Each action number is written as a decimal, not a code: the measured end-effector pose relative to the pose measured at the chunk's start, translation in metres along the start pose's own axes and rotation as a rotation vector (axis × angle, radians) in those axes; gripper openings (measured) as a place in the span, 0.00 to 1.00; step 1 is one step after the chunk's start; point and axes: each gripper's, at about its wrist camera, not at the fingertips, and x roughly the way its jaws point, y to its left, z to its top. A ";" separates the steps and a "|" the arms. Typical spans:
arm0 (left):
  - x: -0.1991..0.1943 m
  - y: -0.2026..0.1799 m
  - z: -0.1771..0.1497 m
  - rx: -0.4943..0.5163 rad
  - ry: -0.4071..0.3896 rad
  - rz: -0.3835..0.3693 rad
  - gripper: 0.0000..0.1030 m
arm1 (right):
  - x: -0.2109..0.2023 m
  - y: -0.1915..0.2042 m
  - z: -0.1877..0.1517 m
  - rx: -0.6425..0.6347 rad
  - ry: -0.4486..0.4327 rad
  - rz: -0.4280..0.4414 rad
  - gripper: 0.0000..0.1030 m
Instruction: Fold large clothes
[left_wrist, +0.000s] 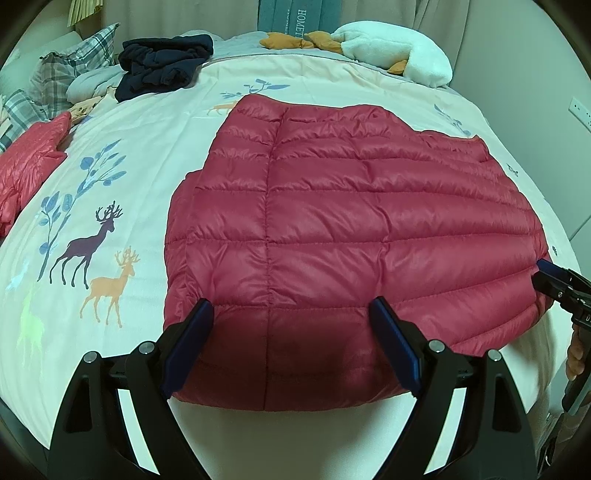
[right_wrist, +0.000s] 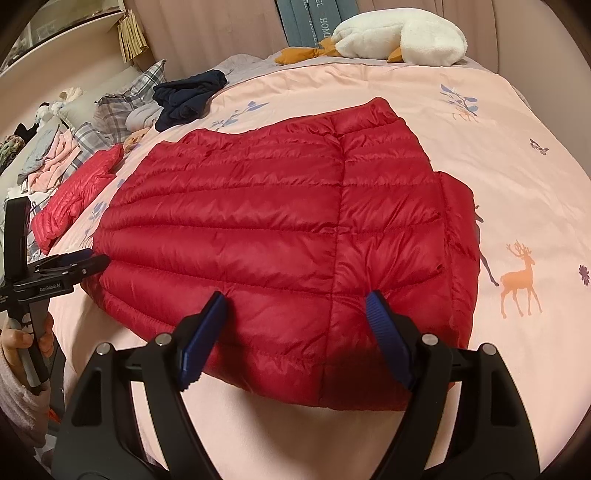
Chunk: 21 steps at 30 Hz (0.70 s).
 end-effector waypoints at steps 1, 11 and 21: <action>0.000 0.000 0.000 0.000 0.000 0.000 0.85 | 0.000 0.000 0.000 0.000 -0.001 0.000 0.77; -0.009 0.004 -0.006 -0.011 -0.004 -0.009 0.85 | -0.010 0.000 -0.007 0.010 -0.003 0.015 0.77; -0.022 0.014 -0.007 -0.049 -0.021 -0.019 0.84 | -0.028 -0.004 -0.014 0.032 -0.023 0.024 0.77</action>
